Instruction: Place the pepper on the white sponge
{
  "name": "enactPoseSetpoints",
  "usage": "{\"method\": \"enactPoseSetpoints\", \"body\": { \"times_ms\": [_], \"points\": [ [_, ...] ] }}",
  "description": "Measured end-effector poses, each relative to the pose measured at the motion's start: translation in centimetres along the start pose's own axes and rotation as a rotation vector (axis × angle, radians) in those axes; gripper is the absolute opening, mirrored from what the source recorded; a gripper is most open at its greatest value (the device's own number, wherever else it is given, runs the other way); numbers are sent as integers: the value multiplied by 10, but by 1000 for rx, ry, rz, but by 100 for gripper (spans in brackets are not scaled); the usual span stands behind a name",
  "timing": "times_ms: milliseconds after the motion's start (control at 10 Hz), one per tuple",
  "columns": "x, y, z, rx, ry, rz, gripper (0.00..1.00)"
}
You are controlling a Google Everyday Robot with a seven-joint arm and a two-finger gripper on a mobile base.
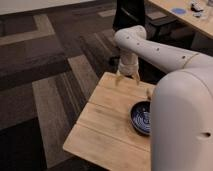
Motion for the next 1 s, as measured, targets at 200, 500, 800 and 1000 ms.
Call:
{"method": "enactPoseSetpoints", "body": {
  "times_ms": [200, 500, 800, 1000],
  "points": [
    [-7, -28, 4, 21, 2, -4, 65],
    [-5, -76, 4, 65, -4, -33, 65],
    [25, -99, 20, 77, 32, -135, 65],
    [28, -104, 22, 84, 33, -137, 65]
  ]
}}
